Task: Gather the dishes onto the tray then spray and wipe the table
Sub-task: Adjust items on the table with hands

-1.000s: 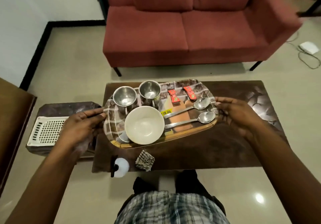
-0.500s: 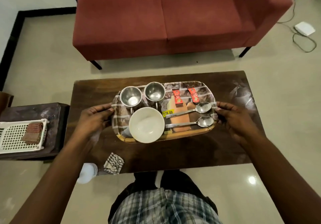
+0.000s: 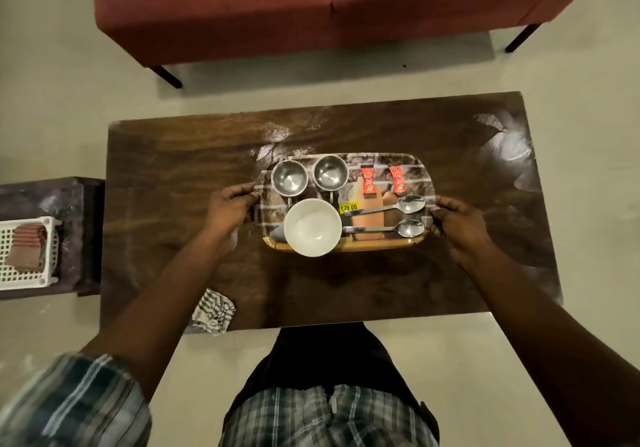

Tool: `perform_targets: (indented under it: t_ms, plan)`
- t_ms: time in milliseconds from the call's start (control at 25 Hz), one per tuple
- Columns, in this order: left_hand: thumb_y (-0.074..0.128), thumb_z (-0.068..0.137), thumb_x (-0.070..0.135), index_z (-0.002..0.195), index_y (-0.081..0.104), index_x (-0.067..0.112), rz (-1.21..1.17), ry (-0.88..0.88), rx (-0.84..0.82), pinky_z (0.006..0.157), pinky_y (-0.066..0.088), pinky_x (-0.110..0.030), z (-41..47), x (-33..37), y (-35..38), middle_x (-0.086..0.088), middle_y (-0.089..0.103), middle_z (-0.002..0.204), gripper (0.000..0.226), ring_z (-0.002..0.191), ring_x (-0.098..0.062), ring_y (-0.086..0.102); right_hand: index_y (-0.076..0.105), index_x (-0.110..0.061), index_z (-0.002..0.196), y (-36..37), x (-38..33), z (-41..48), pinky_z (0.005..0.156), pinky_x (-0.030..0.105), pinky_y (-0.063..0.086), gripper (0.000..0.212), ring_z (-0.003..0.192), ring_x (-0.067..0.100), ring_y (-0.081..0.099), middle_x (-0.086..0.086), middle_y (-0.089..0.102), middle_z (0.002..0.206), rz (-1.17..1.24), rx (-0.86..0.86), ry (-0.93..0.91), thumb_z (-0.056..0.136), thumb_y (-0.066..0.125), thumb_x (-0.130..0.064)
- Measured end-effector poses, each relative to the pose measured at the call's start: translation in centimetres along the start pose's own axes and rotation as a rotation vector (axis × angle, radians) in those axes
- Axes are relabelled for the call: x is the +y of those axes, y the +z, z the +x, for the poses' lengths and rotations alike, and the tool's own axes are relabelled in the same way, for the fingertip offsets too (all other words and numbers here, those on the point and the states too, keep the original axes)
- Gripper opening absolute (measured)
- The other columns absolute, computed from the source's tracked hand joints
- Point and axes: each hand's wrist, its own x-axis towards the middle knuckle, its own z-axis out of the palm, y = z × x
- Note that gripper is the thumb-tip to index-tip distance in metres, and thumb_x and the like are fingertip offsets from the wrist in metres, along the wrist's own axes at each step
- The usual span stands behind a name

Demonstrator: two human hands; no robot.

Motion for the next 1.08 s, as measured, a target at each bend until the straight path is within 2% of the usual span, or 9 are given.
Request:
perform_targets:
  t_ms: [120,280,360,440,600,720,880,1000,1080]
  plan:
    - [0.061,0.104,-0.003,0.137,0.068,-0.003,0.006,-0.071,0.007,0.075,0.060,-0.037,3.5,-2.2,1.9,-0.024,0.072,0.128,0.034,0.088,-0.023,0.071,0.067,0.002,0.131,1.1,1.9,3.4,0.051,0.014,0.053,0.029,0.062,0.004,0.068,0.019,0.073,0.115,-0.029,0.036,0.042,0.105,0.054,0.002]
    - [0.063,0.102,-0.005,0.137,0.068,-0.004,0.023,-0.114,0.042,0.089,0.060,-0.043,7.6,-5.5,3.4,-0.026,0.071,0.135,0.035,0.104,-0.030,0.069,0.067,0.001,0.131,2.4,4.4,8.0,0.059,0.016,0.058,0.029,0.072,0.010,0.068,0.017,0.074,0.116,-0.048,0.058,0.093,0.106,0.054,0.002]
    - [0.062,0.103,-0.005,0.137,0.067,-0.005,0.030,-0.123,0.036,0.082,0.062,-0.038,9.0,-6.7,3.7,-0.025,0.071,0.133,0.035,0.103,-0.030,0.069,0.067,0.001,0.133,3.0,5.3,9.5,0.065,0.018,0.059,0.030,0.076,0.011,0.067,0.017,0.074,0.118,-0.047,0.065,0.114,0.106,0.054,0.002]
    - [0.059,0.104,-0.005,0.137,0.067,-0.006,0.034,-0.137,0.026,0.071,0.064,-0.032,10.2,-7.8,4.0,-0.022,0.072,0.125,0.034,0.089,-0.025,0.072,0.066,0.001,0.134,3.7,6.2,10.9,0.063,0.017,0.059,0.031,0.076,0.010,0.066,0.017,0.073,0.119,-0.057,0.066,0.136,0.106,0.054,0.003]
    - [0.056,0.106,-0.005,0.139,0.065,-0.007,0.057,-0.166,0.036,0.074,0.062,-0.035,11.8,-9.3,4.8,-0.020,0.071,0.114,0.034,0.078,-0.017,0.067,0.065,0.001,0.135,4.5,7.5,12.7,0.058,0.014,0.058,0.032,0.076,0.011,0.068,0.014,0.071,0.115,-0.065,0.100,0.168,0.105,0.055,0.004]
    - [0.055,0.106,-0.004,0.138,0.065,-0.006,0.079,-0.175,0.042,0.063,0.061,-0.026,12.6,-9.8,5.5,-0.008,0.071,0.095,0.033,0.072,-0.012,0.067,0.066,0.002,0.134,4.7,7.9,13.4,0.063,0.018,0.061,0.032,0.078,0.013,0.069,0.016,0.073,0.115,-0.080,0.112,0.173,0.104,0.055,0.004]
    - [0.055,0.107,-0.004,0.136,0.066,-0.006,0.108,-0.178,0.050,0.054,0.059,-0.019,13.0,-10.2,6.1,-0.004,0.069,0.089,0.031,0.049,0.003,0.066,0.068,0.001,0.131,4.7,8.0,13.9,0.060,0.020,0.061,0.030,0.076,0.013,0.072,0.018,0.076,0.116,-0.109,0.142,0.166,0.103,0.058,0.004]
    - [0.054,0.107,-0.004,0.134,0.067,-0.007,0.133,-0.169,0.045,0.053,0.059,-0.020,12.9,-10.2,6.2,-0.006,0.069,0.088,0.030,0.050,0.001,0.067,0.069,0.000,0.130,4.6,8.0,14.0,0.055,0.017,0.057,0.029,0.069,0.008,0.074,0.014,0.078,0.110,-0.130,0.151,0.161,0.103,0.058,0.004]
    - [0.054,0.107,-0.005,0.134,0.066,-0.010,0.138,-0.160,0.045,0.062,0.059,-0.027,12.8,-10.0,6.1,-0.016,0.070,0.095,0.030,0.064,-0.011,0.067,0.068,0.000,0.128,4.5,8.1,13.8,0.054,0.016,0.056,0.028,0.061,0.004,0.074,0.008,0.077,0.100,-0.126,0.149,0.155,0.103,0.056,0.004]
